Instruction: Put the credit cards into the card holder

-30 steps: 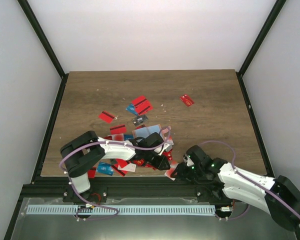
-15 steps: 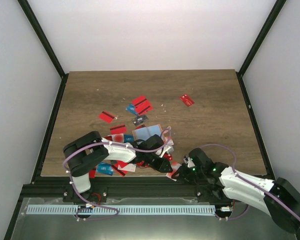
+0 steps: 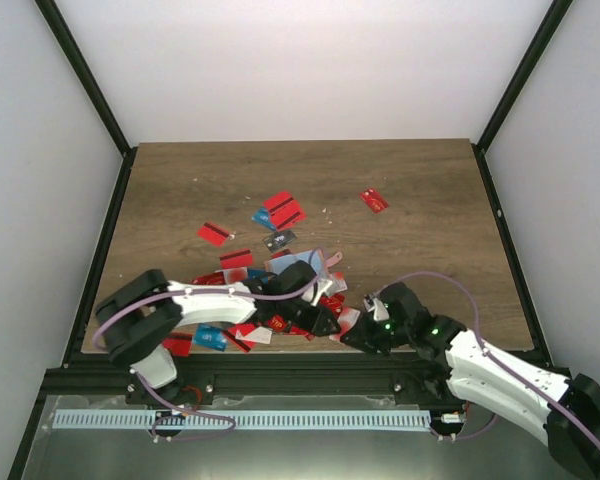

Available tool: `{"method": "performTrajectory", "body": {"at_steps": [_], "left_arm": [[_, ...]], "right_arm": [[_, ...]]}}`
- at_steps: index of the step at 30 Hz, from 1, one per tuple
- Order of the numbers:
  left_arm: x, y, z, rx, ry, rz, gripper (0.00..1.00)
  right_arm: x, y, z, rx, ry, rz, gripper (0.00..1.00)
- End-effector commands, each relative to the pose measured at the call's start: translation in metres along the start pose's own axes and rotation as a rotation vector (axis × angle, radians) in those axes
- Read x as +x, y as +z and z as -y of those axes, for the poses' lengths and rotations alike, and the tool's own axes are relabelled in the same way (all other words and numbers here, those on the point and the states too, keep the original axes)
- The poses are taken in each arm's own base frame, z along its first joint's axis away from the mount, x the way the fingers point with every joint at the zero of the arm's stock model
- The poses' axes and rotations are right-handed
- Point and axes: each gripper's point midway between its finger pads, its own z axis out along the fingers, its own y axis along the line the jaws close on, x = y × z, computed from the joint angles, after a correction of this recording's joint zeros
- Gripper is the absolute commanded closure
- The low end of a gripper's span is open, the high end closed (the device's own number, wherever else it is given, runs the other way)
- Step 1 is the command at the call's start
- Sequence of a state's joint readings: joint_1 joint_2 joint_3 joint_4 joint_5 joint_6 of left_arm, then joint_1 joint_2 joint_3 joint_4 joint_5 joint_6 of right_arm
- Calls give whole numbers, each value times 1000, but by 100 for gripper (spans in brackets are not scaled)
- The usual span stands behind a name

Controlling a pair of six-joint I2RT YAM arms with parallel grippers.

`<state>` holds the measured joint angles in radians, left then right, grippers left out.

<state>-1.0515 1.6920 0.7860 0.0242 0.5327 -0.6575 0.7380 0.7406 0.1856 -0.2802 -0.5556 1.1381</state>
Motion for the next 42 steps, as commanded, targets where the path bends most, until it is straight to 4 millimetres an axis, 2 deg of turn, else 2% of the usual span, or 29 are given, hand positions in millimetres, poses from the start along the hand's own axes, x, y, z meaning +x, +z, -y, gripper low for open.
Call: {"method": "performTrajectory", "body": {"at_steps": [1, 5, 9, 12, 15, 19, 23, 28, 33, 42], "left_arm": [[-40, -50, -4, -91, 24, 164, 62], [-65, -95, -31, -172, -12, 274, 61], [-84, -138, -68, -293, -67, 377, 60], [-92, -160, -94, -375, -117, 414, 60], [-97, -172, -115, -425, -151, 436, 60], [-99, -173, -135, -445, -185, 422, 60], [-101, -168, -153, -460, -206, 391, 62], [-103, -161, -170, -463, -225, 364, 66], [-104, -152, -177, -452, -241, 344, 70], [-98, -139, -187, -441, -272, 319, 74]], "right_arm": [[-19, -14, -31, -7, -92, 56, 99], [-51, -21, -60, -27, -199, 122, 99], [-89, -28, -80, -33, -295, 198, 99], [-115, -31, -101, -62, -381, 260, 99], [-140, -29, -114, -53, -455, 292, 99], [-164, -14, -125, -55, -539, 256, 99], [-173, 6, -136, -105, -604, 168, 99], [-181, 32, -128, -124, -615, 78, 99], [-184, 52, -118, -140, -603, 8, 99], [-186, 64, -91, -148, -553, -38, 99]]}}
